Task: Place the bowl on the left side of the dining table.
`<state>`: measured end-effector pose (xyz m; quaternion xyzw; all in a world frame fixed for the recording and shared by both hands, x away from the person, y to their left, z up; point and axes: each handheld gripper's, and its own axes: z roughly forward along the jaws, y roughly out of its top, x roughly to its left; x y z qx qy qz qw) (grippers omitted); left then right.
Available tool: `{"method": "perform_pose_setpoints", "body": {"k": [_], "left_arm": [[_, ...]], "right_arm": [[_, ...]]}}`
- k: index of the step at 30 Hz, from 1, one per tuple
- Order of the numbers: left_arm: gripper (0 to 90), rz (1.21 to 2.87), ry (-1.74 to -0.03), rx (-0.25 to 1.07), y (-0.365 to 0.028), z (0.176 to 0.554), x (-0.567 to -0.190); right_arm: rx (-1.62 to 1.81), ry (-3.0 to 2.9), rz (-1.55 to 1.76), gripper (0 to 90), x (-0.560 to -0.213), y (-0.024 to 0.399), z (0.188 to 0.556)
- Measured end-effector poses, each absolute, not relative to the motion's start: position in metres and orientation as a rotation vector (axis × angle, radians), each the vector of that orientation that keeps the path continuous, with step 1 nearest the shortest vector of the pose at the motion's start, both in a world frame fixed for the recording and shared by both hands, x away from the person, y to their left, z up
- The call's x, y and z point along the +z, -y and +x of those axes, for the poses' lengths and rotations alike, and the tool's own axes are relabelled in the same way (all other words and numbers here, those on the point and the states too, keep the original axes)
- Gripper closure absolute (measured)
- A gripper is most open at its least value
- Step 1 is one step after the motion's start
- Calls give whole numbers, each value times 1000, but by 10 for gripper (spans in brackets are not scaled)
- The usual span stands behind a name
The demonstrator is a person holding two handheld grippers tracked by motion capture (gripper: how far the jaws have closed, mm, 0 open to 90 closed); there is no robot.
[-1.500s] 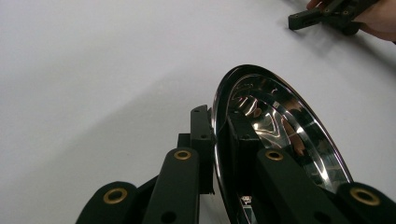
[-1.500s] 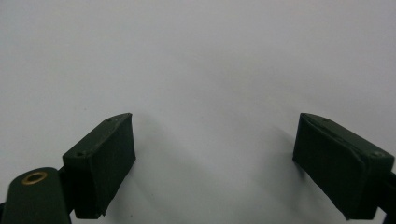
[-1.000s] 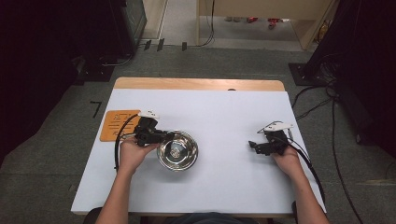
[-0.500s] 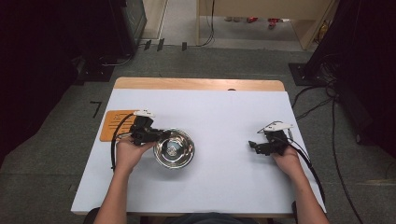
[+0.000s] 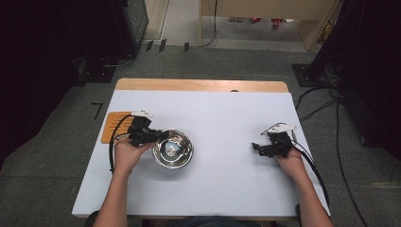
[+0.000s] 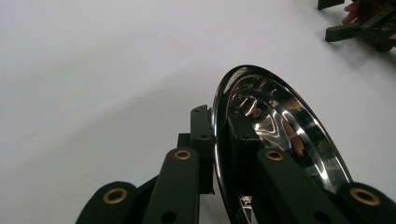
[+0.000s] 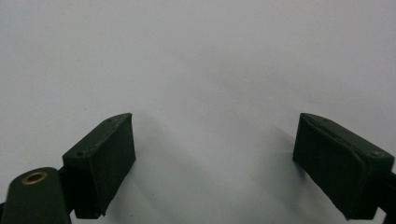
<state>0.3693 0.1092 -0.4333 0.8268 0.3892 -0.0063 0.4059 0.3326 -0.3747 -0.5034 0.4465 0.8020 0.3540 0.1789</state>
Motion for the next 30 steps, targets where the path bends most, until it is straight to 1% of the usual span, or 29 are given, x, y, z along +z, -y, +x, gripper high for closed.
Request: {"method": "perform_pose_setpoints", "body": {"k": [11, 23, 30], "left_arm": [[843, 2073, -1002, -8, -117, 372, -433], [843, 2021, -1054, 5, -135, 379, -434], [843, 2023, -1068, 27, -139, 381, -434]], "right_arm": [[1001, -2268, 1262, 124, -503, 375, 333], [1001, -2268, 1263, 124, -503, 375, 333], [1001, -2267, 1263, 124, -503, 375, 332]]}}
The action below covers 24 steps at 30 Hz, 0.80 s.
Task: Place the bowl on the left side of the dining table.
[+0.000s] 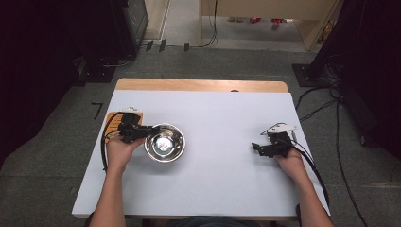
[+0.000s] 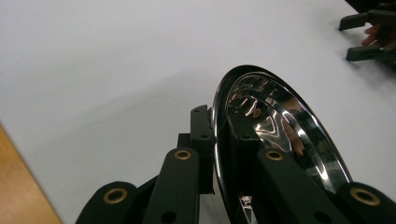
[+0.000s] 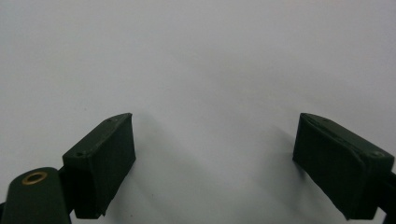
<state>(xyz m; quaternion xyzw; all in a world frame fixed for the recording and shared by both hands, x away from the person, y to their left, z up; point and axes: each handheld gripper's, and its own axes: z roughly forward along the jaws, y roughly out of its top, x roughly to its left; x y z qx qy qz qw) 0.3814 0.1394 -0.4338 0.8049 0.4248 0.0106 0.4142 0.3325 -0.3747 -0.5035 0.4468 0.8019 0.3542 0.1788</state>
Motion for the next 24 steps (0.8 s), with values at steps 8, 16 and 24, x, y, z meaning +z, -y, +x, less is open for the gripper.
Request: {"method": "perform_pose_setpoints", "body": {"k": [8, 16, 24], "left_arm": [[843, 2015, -1090, 43, -147, 384, -435], [843, 1987, -1122, 51, -156, 387, -436], [843, 1986, -1108, 63, -155, 390, -428]], "right_arm": [[1001, -2268, 1263, 124, -503, 375, 333], [1002, -2268, 1263, 124, -503, 375, 333], [1002, -2267, 1264, 124, -503, 375, 332]]}}
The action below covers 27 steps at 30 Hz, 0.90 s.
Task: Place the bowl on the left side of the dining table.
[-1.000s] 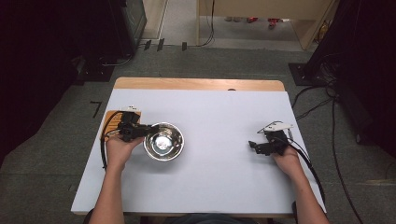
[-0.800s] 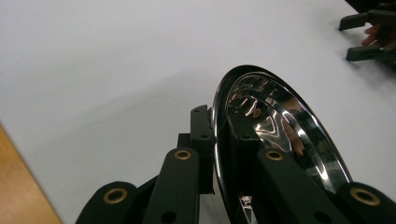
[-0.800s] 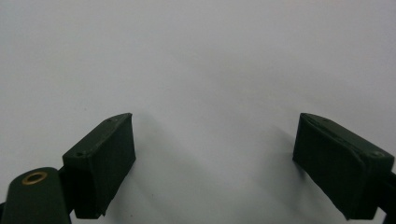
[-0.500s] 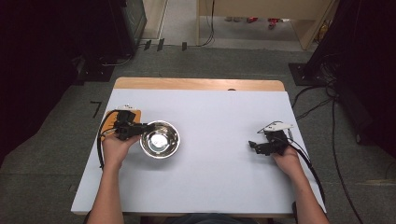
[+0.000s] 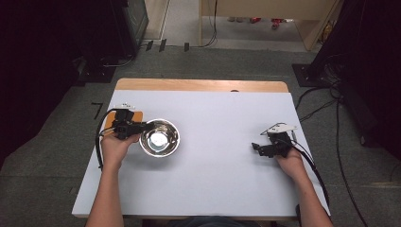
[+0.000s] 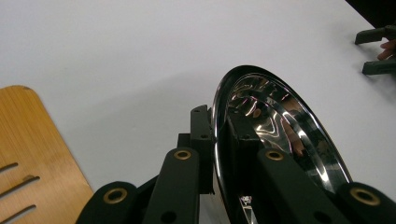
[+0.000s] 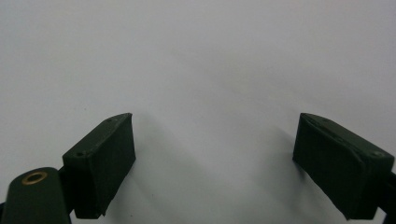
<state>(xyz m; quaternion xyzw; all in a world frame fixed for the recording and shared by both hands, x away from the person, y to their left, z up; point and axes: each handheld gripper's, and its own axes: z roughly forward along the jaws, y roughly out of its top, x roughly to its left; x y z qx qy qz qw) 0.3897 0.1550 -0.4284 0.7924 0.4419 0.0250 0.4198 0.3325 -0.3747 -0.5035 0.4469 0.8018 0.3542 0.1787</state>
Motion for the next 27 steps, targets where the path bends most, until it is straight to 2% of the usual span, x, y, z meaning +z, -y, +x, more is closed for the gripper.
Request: {"method": "perform_pose_setpoints", "body": {"k": [27], "left_arm": [[843, 1996, -1107, 60, -154, 418, -422]], "right_arm": [[1004, -2266, 1263, 124, -504, 375, 332]]}}
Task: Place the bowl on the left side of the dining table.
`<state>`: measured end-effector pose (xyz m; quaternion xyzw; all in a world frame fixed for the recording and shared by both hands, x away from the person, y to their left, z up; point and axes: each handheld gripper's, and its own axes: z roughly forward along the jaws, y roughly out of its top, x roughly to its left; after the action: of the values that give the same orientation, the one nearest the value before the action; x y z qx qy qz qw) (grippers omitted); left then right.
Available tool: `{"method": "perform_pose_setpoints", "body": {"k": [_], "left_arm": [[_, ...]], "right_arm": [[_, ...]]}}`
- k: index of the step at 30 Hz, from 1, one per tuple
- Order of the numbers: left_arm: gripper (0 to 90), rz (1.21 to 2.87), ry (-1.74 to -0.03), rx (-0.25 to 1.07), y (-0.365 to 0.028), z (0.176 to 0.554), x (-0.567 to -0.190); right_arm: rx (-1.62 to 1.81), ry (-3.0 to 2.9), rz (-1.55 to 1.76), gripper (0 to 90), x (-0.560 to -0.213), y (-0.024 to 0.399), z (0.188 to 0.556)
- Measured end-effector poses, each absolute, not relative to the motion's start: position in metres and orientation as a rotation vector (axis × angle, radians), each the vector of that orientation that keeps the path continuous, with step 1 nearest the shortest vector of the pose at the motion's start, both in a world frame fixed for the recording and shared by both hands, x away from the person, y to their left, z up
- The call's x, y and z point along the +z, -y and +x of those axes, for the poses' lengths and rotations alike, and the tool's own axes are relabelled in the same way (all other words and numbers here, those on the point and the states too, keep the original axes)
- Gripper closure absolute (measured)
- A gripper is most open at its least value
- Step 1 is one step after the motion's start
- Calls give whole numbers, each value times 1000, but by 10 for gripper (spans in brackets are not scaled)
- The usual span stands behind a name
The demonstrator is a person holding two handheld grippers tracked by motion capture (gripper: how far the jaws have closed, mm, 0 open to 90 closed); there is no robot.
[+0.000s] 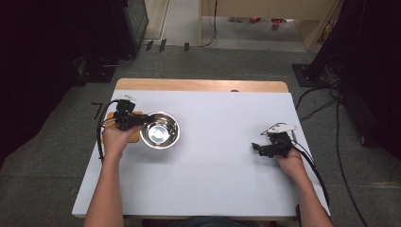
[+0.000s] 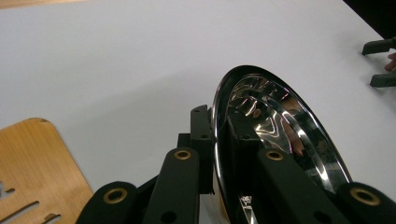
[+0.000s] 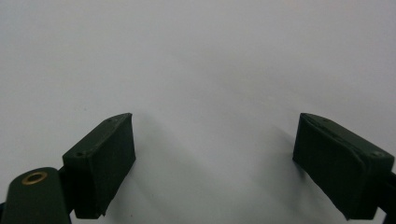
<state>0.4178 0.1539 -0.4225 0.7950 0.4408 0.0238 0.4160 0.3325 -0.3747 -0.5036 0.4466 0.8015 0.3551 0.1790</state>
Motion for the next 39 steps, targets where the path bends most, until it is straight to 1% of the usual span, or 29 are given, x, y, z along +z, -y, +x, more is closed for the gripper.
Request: {"method": "perform_pose_setpoints", "body": {"k": [10, 17, 39], "left_arm": [[843, 1964, -1126, 83, -163, 424, -424], [843, 1931, -1179, 115, -178, 426, -427], [843, 1881, -1263, 146, -198, 431, -438]], "right_arm": [[1002, -2267, 1264, 124, -503, 375, 332], [1002, -2267, 1264, 124, -503, 375, 332], [1006, -2265, 1266, 124, -504, 375, 332]]}}
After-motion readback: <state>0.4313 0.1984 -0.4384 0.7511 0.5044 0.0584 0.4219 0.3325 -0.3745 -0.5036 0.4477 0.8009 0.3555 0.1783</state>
